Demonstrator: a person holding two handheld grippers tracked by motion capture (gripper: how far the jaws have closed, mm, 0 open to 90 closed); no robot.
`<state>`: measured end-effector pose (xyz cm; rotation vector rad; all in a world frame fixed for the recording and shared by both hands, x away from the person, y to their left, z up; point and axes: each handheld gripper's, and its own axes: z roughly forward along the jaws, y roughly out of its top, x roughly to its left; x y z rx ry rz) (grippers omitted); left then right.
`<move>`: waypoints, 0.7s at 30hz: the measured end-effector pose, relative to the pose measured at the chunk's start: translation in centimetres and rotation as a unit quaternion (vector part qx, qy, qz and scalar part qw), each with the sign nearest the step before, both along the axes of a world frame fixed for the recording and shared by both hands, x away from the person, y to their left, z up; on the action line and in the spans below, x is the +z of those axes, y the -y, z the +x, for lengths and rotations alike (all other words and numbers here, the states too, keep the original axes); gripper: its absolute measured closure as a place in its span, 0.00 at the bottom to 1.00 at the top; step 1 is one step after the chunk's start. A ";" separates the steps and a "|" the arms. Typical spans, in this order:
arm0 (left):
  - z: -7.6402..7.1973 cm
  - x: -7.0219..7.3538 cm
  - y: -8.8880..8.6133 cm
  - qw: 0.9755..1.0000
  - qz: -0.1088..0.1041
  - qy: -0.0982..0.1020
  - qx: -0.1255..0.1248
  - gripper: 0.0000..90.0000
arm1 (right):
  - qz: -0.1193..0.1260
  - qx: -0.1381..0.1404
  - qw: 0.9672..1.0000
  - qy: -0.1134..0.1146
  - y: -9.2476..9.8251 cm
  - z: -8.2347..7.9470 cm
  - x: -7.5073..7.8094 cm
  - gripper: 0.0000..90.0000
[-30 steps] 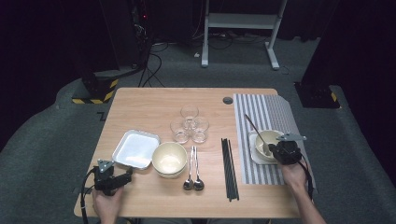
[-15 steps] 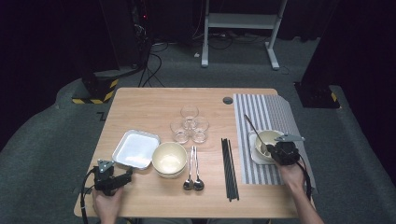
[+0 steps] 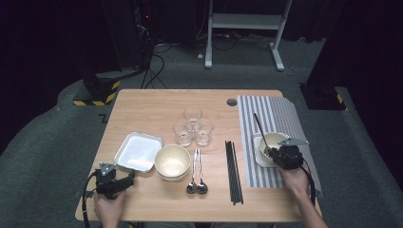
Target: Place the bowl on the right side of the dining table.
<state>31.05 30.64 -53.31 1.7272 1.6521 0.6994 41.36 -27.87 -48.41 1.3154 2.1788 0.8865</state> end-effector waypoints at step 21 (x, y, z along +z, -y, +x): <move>0.0 0.0 0.0 1.000 -0.003 0.001 0.002 0.20 | 0.022 -0.006 0.999 0.030 -0.2 -0.9 0.8 0.77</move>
